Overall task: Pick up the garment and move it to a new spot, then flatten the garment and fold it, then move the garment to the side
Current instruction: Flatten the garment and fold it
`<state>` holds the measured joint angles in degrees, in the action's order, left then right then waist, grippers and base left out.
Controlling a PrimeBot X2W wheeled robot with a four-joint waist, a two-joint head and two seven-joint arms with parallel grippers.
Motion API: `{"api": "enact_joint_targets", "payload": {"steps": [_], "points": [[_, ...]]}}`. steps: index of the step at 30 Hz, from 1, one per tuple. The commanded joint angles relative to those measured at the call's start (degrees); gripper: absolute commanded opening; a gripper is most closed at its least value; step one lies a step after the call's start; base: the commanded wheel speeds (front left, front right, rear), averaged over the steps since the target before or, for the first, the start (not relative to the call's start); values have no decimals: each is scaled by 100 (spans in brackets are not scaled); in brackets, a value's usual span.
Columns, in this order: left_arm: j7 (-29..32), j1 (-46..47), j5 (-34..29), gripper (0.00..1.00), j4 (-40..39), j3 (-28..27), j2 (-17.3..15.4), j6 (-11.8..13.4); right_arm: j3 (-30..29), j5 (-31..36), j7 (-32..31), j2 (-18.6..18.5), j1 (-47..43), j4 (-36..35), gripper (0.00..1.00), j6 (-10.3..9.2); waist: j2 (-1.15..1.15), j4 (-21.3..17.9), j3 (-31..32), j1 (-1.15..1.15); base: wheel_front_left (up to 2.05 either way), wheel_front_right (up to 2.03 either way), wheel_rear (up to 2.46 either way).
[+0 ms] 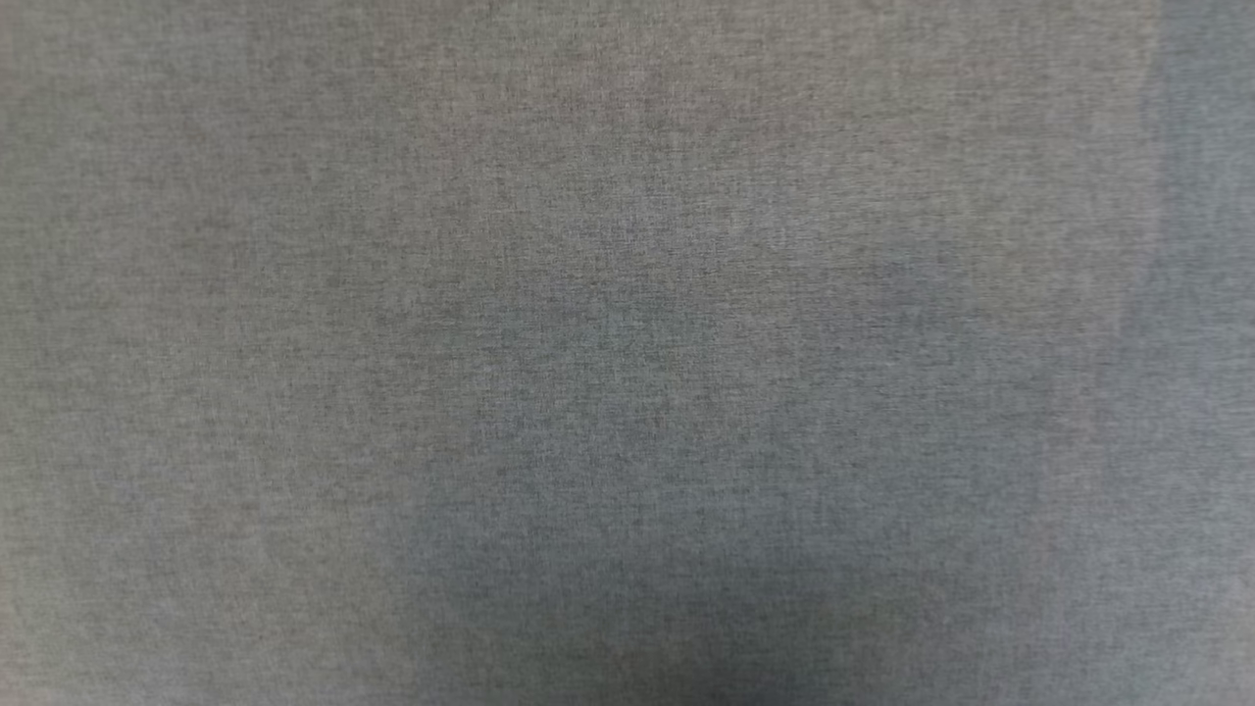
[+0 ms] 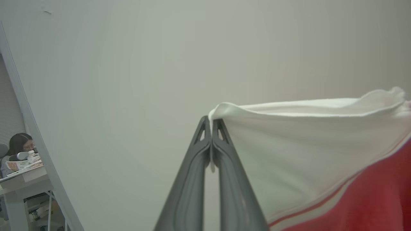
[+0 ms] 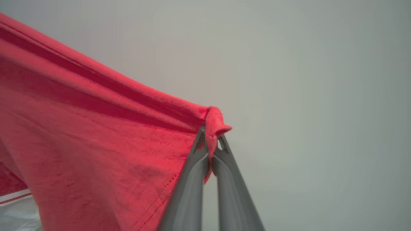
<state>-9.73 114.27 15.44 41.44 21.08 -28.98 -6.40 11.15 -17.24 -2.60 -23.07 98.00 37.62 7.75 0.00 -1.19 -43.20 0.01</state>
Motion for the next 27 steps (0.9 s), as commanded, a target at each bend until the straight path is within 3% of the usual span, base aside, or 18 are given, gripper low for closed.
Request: {"api": "enact_joint_targets", "payload": {"steps": [1,5,12,22,27], "points": [[-153,-11,31,0,160,-22,-12,4,45,57,114,-30,19,163,0,-26,0,92,-118,-1,0,0,0],[-469,-813,249,0,520,161,252,-69,421,-93,543,23,-231,500,0,-26,0,236,-44,-1,0,0,0],[-524,-2210,575,0,93,151,596,-92,919,-419,924,-25,-1029,633,0,-26,0,394,346,-1,0,0,0],[-526,-4887,863,0,-632,169,944,-89,1463,-1230,1307,-272,-3043,476,0,-26,0,586,1536,-1,0,0,0],[-498,-5984,947,0,-823,284,933,-18,1575,-1612,1366,-417,-4012,300,0,-26,0,647,2057,-1,0,0,0]]}}
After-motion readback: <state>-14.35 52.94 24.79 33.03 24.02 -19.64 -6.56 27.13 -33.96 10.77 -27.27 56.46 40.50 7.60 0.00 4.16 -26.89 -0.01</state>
